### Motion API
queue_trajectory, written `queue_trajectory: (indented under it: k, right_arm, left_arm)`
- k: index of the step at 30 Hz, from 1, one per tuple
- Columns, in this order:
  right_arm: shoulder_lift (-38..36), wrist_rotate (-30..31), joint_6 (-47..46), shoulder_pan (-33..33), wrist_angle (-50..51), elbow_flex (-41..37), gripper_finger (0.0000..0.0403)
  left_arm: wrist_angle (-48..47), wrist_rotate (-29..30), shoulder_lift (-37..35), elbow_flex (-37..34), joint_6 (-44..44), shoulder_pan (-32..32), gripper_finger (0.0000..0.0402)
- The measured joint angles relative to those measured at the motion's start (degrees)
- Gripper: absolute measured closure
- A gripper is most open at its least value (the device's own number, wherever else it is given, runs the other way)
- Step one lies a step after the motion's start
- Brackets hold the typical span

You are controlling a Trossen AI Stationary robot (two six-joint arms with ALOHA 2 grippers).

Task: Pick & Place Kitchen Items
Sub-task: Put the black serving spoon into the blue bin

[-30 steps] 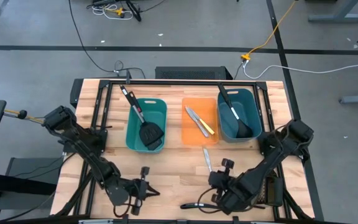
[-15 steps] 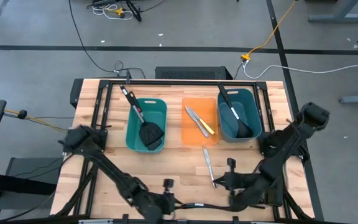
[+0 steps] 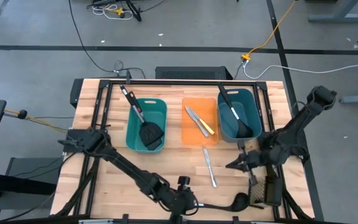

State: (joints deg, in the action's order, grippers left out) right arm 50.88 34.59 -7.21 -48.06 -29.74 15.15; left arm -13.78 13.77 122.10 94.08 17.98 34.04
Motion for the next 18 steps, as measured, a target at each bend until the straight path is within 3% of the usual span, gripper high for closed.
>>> queue_trajectory:
  k: [8,18]
  right_arm:
    - [-12.1,-2.2,1.8,4.5,1.9,-6.0,0.0401]
    - [-15.7,-5.6,-4.5,11.8,0.4,-12.9,0.0401]
  left_arm:
    - [0.4,-1.9,1.5,-0.2,-0.7,-0.7,0.0195]
    - [1.4,-2.2,4.0,0.0,-1.0,-0.8,0.0195]
